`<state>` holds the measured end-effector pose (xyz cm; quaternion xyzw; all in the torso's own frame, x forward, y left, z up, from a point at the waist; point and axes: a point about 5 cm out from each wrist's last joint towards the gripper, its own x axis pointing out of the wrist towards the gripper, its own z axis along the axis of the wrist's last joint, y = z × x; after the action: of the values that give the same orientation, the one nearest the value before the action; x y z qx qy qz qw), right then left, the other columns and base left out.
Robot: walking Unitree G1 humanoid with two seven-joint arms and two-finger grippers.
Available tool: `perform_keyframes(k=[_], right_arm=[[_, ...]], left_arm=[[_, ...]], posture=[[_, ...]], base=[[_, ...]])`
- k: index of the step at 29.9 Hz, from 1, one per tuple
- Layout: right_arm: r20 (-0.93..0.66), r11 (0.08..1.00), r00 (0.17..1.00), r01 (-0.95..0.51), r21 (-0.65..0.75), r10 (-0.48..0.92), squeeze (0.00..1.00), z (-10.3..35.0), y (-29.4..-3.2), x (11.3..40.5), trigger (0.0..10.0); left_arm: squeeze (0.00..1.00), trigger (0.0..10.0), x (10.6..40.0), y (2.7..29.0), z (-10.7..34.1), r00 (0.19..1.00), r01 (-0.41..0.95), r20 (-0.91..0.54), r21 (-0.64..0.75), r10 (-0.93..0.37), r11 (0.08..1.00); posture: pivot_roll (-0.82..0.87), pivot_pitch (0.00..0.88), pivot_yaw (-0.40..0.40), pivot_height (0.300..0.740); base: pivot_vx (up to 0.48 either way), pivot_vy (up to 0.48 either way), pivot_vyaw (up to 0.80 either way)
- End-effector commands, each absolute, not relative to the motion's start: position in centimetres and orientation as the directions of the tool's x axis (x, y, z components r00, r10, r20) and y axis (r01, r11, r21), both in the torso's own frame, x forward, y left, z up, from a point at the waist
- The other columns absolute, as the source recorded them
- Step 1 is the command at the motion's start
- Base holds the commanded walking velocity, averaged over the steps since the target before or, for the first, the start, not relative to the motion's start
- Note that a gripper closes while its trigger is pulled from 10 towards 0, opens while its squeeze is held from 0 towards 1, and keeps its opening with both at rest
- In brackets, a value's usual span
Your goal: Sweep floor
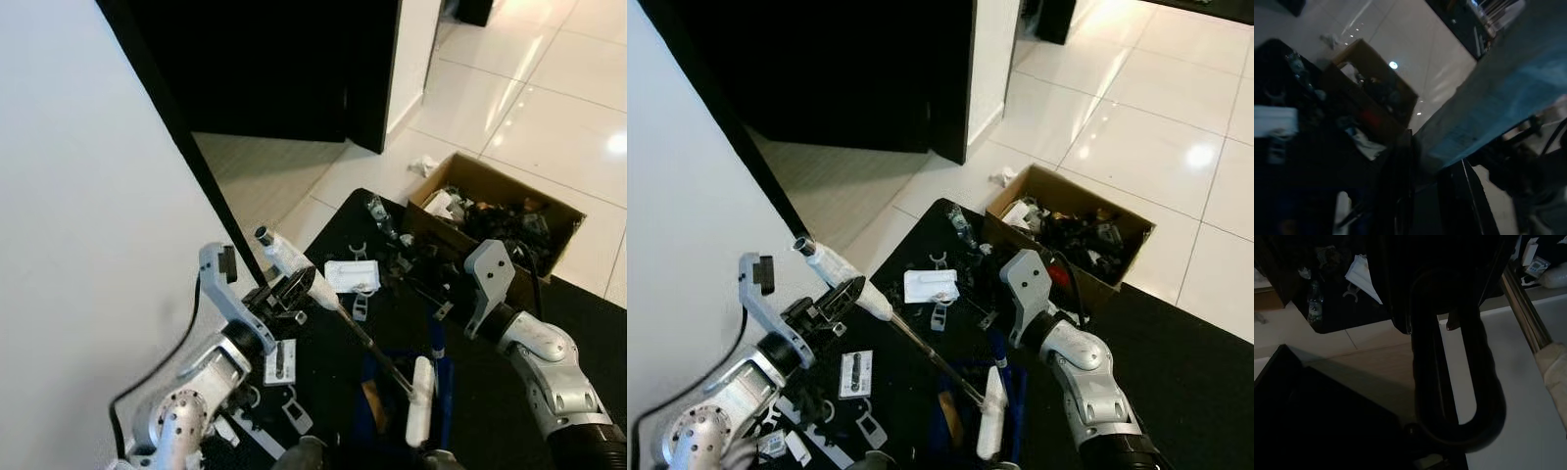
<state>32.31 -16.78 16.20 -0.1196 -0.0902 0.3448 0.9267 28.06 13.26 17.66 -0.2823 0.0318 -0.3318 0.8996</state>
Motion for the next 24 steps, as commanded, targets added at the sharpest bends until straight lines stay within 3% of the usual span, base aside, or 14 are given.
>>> perform_keyframes(k=[1,3,6,11,16,18,19,24], right_arm=[[0.076,0.728,0.734,-0.645,-0.233,0.675,0.00,15.0,-15.9,32.0,10.0],[0.109,0.752,0.751,-0.619,-0.229,0.651,0.00,15.0,-15.7,32.0,10.0],[0.125,0.765,0.761,-0.603,-0.227,0.636,0.00,14.9,-15.5,31.9,10.0],[0.160,0.802,0.791,-0.552,-0.228,0.590,0.00,14.8,-15.7,31.8,10.0],[0.230,0.853,0.825,-0.472,-0.223,0.516,0.00,15.5,-16.3,32.0,10.0],[0.261,0.868,0.830,-0.445,-0.222,0.492,0.00,16.1,-16.3,32.0,10.0],[0.293,0.885,0.838,-0.411,-0.219,0.461,0.00,16.7,-16.5,32.2,10.0],[0.328,0.901,0.840,-0.381,-0.208,0.431,0.00,17.5,-16.7,32.4,10.0]], left_arm=[[0.32,10.0,27.8,13.8,18.5,0.767,0.612,0.146,-0.461,-0.625,0.642],[0.32,10.0,28.4,16.0,20.5,0.797,0.597,0.156,-0.346,-0.584,0.724],[0.31,10.0,28.7,17.2,21.3,0.821,0.569,0.168,-0.327,-0.546,0.755],[0.31,10.0,29.5,19.2,22.2,0.875,0.484,0.223,-0.402,-0.429,0.778],[0.29,10.0,30.9,21.9,20.9,0.973,0.228,0.141,-0.435,-0.184,0.871],[0.25,10.0,31.0,22.2,20.3,0.983,0.179,0.101,-0.389,-0.151,0.904],[0.11,10.0,31.0,22.3,19.7,0.990,0.141,0.064,-0.344,-0.127,0.928],[0.09,10.0,30.7,22.0,19.0,0.992,0.126,0.028,-0.256,-0.123,0.958]], posture=[[0.07,0.292,0.100,0.740],[0.07,0.279,0.099,0.740],[0.07,0.273,0.100,0.740],[0.07,0.258,0.100,0.740],[0.05,0.231,0.104,0.740],[0.05,0.221,0.104,0.740],[0.04,0.210,0.101,0.740],[0.04,0.189,0.094,0.740]], base=[[0.000,0.000,0.00],[0.000,0.000,0.00],[0.000,0.000,0.00],[0.000,0.000,0.00],[0.000,0.000,0.00],[0.000,0.000,0.00],[0.000,0.000,0.00],[0.000,0.000,0.00]])
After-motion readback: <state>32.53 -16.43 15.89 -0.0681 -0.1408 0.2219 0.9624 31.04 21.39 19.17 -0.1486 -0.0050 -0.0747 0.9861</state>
